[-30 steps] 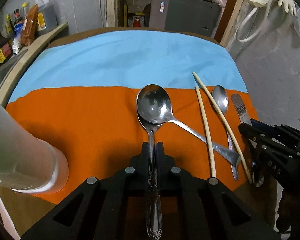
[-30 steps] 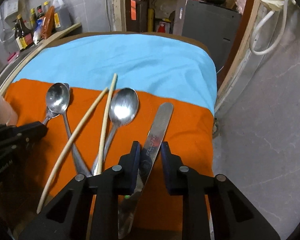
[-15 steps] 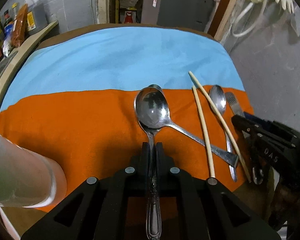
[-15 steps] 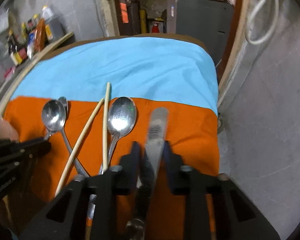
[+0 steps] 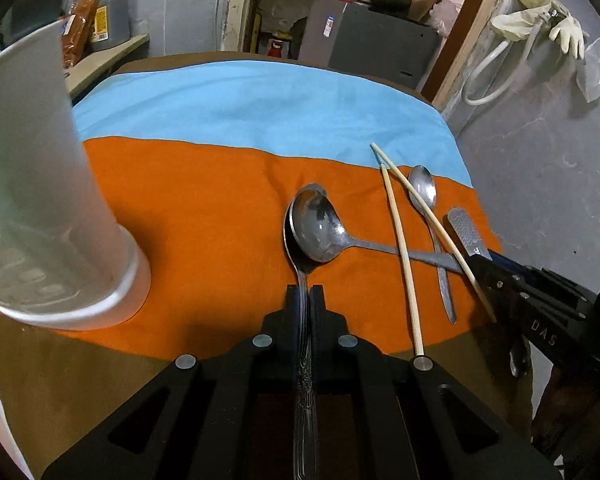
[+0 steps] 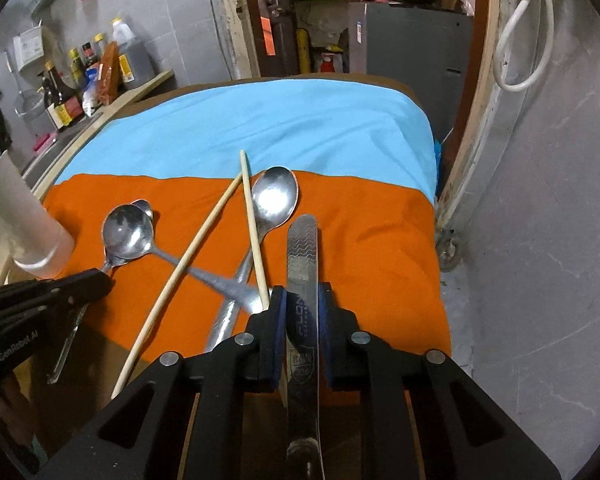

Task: Organize utensils
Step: 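Lift the spoon and knife and carry both over the white caddy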

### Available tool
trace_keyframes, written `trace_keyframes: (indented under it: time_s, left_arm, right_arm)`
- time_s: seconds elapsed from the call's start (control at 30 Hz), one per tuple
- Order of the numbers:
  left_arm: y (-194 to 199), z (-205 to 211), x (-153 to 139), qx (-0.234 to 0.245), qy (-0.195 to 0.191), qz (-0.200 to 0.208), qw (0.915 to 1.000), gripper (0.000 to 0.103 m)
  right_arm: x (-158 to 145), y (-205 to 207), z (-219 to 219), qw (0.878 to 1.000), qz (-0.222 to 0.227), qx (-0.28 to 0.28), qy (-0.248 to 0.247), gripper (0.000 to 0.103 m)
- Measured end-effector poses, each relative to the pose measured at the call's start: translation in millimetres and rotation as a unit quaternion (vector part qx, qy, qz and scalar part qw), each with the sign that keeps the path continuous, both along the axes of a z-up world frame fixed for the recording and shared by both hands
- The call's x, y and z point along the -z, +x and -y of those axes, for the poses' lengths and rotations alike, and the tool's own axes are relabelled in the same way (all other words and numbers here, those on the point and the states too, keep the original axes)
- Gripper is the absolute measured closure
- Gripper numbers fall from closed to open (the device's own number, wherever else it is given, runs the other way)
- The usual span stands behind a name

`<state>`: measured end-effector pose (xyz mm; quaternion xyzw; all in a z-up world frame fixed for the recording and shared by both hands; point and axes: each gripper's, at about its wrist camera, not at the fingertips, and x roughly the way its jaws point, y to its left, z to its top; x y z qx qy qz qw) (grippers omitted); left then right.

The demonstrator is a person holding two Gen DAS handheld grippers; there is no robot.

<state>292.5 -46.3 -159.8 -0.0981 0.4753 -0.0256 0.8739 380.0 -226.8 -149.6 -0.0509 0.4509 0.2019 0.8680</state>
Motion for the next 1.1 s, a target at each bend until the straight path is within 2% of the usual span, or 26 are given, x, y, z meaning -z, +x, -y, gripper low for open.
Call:
trace_keyframes:
  time_s: [0.1,0.17,0.27,0.4,0.57,0.63,0.73,0.77,0.8,0.97,1.1]
  left_arm:
    - [-3,-1,-1,0.002,0.001,-0.004,1.0000,0.101]
    - [-3,-1,0,0.008,0.000,-0.017,0.9998,0.101]
    - [0,-3,0,0.021,-0.004,-0.040,0.9990,0.100]
    - [5,-5,-1,0.027,-0.009,-0.060,0.9978,0.100]
    - [1,-6,-3,0.026,-0.012,-0.057,0.9980,0.100]
    - [-4,-6,-4,0.020,-0.013,-0.053,0.9983,0.100]
    - [-9,-8,-4,0.017,-0.024,-0.055,0.9981,0.100]
    - [-10,-9,-4,0.015,-0.027,-0.057,0.9979,0.100]
    - [-10,-10,-4,0.014,-0.030,-0.062,0.9975,0.100]
    - [-11,-11,-8,0.016,-0.036,-0.078,0.9962,0.100]
    - [-9,-7,-9,0.025,-0.022,-0.085,0.9958,0.099]
  right_arm:
    - [5,-1,5,1.000,-0.007,0.004,0.017,0.091]
    - [2,-4,10,0.999,-0.004,0.006,0.043,0.101]
    - [-5,-12,13,0.998,0.013,-0.003,0.057,0.101]
    - [1,-14,8,0.998,-0.007,-0.016,0.061,0.101]
    - [3,-17,13,0.998,-0.021,-0.004,0.064,0.100]
    - [3,-18,16,0.999,-0.017,0.009,0.046,0.099]
    - [5,-15,25,0.998,-0.032,0.019,0.052,0.092]
    - [5,-14,27,0.997,-0.038,0.022,0.056,0.079]
    - [6,-12,31,0.997,-0.045,0.021,0.062,0.072]
    - [7,-8,28,0.996,-0.057,0.009,0.070,0.071]
    - [7,-4,10,0.998,-0.055,-0.003,0.028,0.068]
